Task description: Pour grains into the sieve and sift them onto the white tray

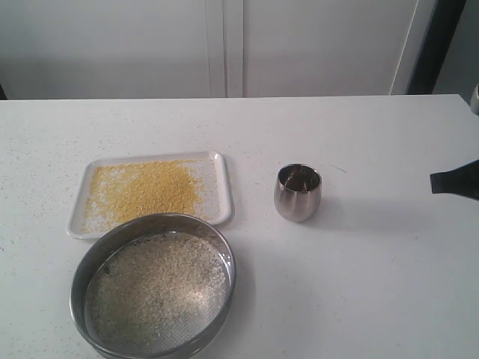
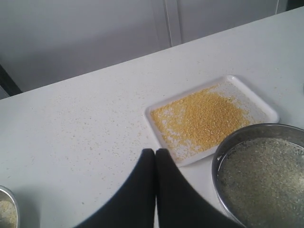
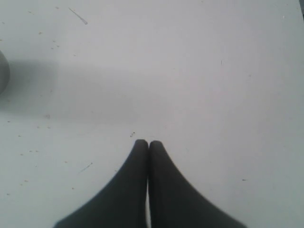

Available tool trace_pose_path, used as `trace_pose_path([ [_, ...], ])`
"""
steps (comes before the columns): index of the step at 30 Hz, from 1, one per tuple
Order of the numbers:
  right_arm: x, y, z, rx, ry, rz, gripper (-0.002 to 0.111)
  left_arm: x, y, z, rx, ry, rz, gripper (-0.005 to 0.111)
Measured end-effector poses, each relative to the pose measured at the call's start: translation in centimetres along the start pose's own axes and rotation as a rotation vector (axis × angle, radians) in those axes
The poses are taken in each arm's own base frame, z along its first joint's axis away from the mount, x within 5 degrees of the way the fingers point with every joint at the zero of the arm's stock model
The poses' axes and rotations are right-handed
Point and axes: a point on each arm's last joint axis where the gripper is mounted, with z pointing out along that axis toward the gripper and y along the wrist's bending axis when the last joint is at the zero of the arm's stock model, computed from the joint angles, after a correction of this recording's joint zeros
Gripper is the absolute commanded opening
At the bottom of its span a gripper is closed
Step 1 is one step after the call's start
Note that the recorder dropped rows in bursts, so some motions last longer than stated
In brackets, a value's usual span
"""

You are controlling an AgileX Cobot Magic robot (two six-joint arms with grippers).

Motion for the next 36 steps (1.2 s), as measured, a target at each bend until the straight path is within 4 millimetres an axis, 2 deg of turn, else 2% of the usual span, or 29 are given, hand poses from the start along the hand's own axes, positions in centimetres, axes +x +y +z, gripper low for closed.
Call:
trace_pose_path([
  [9,0.0,0.0,0.0,0.0,0.0,0.0,0.0,0.3,0.0,0.3,0.001,0.009,-0.049,0.0],
  [18,0.0,0.0,0.0,0.0,0.0,0.0,0.0,2.6,-0.3,2.4,-0.007,0.025,-0.102,0.0],
  [23,0.0,0.0,0.0,0.0,0.0,0.0,0.0,5.2,-0.7,3.2,-0.008,0.033,-0.104,0.0],
  [28,0.0,0.0,0.0,0.0,0.0,0.0,0.0,9.0,-1.2,3.6,-0.036,0.044,-0.096,0.0],
  [36,0.0,0.0,0.0,0.0,0.0,0.0,0.0,12.5,-1.4,4.1,-0.112,0.053,-0.126,0.0],
])
